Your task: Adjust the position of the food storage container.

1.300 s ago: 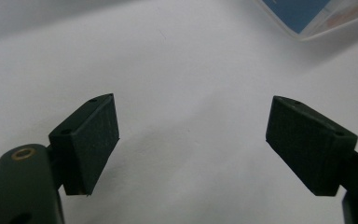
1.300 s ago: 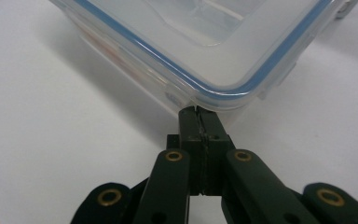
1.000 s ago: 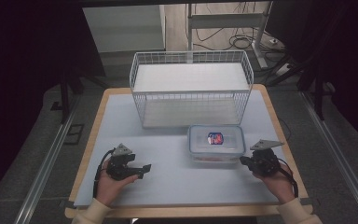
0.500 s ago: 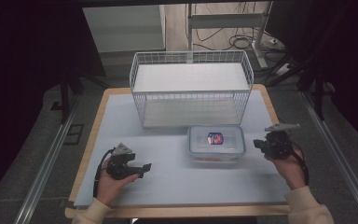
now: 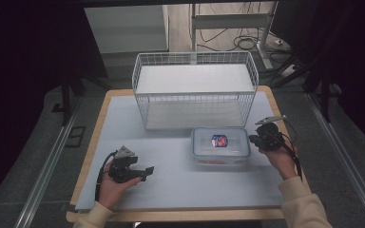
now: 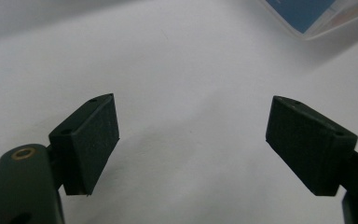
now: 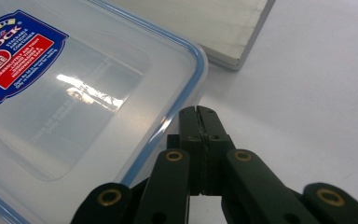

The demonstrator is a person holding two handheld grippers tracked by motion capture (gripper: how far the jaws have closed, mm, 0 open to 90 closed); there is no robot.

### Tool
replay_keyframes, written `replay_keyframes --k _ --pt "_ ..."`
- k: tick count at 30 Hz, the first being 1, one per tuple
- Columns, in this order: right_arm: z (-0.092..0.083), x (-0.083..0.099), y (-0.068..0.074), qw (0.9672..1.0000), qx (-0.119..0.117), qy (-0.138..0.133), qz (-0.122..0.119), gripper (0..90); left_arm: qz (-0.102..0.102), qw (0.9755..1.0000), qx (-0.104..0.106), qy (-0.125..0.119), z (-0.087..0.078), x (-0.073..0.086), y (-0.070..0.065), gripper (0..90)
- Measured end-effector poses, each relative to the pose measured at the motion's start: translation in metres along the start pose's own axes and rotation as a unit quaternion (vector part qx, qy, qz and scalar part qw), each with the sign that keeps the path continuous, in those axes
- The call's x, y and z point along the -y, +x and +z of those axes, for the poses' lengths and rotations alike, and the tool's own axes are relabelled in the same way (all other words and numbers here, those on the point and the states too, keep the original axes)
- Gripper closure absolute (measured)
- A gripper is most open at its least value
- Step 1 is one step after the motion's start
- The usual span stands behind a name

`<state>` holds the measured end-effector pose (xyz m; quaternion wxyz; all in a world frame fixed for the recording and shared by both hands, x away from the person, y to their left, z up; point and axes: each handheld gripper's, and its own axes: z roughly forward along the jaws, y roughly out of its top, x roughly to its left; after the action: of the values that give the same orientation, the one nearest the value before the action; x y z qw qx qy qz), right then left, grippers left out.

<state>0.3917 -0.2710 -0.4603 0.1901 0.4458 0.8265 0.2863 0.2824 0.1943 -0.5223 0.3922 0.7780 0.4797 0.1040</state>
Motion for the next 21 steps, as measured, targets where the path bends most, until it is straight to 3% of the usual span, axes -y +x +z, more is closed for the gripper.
replay_keyframes --k 7,14,21 --pt "0.004 -0.003 0.005 0.9994 0.026 0.008 -0.022 90.0 0.0 1.0 -0.001 0.0 0.0 0.0 0.0 17.0" --pt "0.008 -0.002 0.002 0.9998 0.01 0.013 -0.011 90.0 0.003 1.0 0.001 0.002 0.002 -0.001 0.0 17.0" --pt "0.012 -0.008 0.02 0.9993 -0.006 0.007 -0.036 90.0 0.001 1.0 0.002 0.0 0.001 -0.001 0.001 17.0"
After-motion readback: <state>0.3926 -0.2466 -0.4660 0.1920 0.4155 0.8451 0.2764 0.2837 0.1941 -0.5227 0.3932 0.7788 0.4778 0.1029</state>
